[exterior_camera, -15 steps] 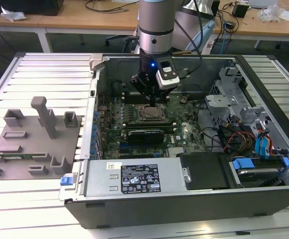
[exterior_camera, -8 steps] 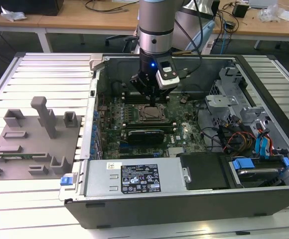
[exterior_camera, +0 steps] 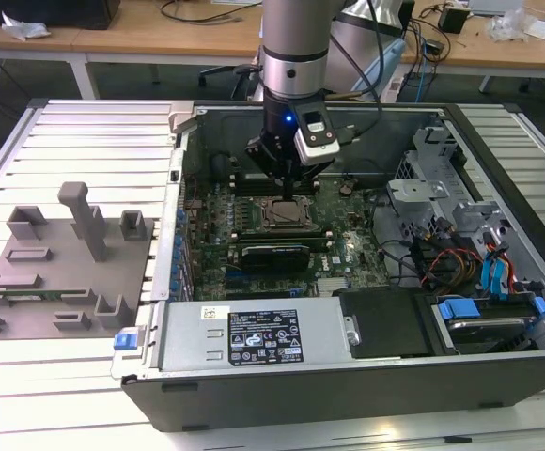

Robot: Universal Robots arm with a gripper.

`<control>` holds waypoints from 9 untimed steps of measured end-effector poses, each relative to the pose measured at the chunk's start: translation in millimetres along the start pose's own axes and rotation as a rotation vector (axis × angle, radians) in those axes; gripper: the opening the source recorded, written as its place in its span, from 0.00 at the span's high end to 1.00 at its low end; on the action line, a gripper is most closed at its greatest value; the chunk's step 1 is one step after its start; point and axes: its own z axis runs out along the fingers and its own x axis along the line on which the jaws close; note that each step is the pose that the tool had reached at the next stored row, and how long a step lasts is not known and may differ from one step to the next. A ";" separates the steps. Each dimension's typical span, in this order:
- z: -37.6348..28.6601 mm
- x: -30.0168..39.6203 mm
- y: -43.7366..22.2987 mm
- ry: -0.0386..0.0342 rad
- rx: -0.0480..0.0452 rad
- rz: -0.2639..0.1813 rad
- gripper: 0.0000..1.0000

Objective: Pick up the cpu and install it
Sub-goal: 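Install the second cpu locking lever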

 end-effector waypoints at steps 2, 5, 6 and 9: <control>-0.9 -2.6 0.6 0.0003 -0.0001 -0.002 0.89; -0.6 -4.8 -2.7 0.0000 -0.0005 -0.010 0.89; -0.4 -5.2 -4.1 -0.0002 -0.0007 -0.013 0.89; 0.4 -8.1 -17.0 -0.0008 -0.0013 -0.025 0.89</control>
